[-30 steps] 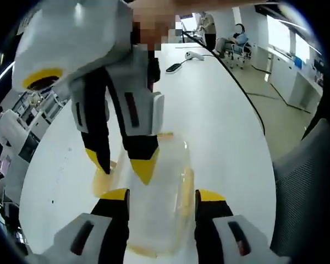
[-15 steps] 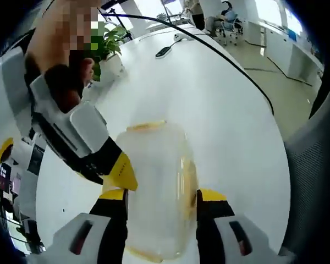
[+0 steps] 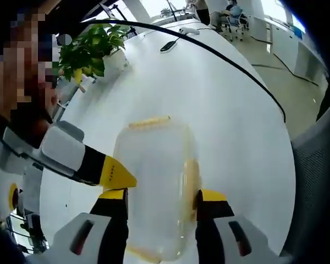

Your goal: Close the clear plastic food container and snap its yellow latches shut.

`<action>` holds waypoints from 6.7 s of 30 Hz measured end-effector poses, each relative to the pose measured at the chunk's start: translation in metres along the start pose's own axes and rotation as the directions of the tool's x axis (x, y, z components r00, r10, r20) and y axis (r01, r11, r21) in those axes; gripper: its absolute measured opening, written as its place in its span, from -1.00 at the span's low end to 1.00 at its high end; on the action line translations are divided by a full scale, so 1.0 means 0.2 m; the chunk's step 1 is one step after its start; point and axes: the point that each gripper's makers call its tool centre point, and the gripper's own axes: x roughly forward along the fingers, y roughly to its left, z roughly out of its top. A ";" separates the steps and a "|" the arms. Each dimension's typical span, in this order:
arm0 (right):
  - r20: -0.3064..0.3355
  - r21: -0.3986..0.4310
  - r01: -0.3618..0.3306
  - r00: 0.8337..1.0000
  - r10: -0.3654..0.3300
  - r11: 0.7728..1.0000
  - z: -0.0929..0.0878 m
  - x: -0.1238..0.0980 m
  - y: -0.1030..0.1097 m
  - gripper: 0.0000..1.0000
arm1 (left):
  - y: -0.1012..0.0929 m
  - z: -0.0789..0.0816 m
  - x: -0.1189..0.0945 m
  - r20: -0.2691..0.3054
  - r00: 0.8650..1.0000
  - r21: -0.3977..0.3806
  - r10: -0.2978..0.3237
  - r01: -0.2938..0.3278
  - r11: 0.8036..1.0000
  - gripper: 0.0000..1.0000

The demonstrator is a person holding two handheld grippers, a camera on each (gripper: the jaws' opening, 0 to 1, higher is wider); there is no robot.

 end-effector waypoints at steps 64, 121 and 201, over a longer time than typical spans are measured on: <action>0.286 0.090 0.295 0.907 -0.309 0.951 -0.15 -0.03 0.20 0.40 | 0.08 -0.14 -0.07 0.003 0.986 -0.125 -0.168 0.167 0.978 0.56; 0.224 -0.057 0.260 0.944 -0.242 0.964 0.19 0.24 0.19 0.65 | 0.05 -0.59 -0.17 -0.183 0.965 -0.042 -0.188 0.183 0.982 0.51; 0.694 0.627 0.194 0.301 -0.654 0.754 0.37 -0.01 -0.12 1.00 | 0.39 -0.94 -0.29 0.199 0.943 -0.736 0.266 -0.035 0.676 0.95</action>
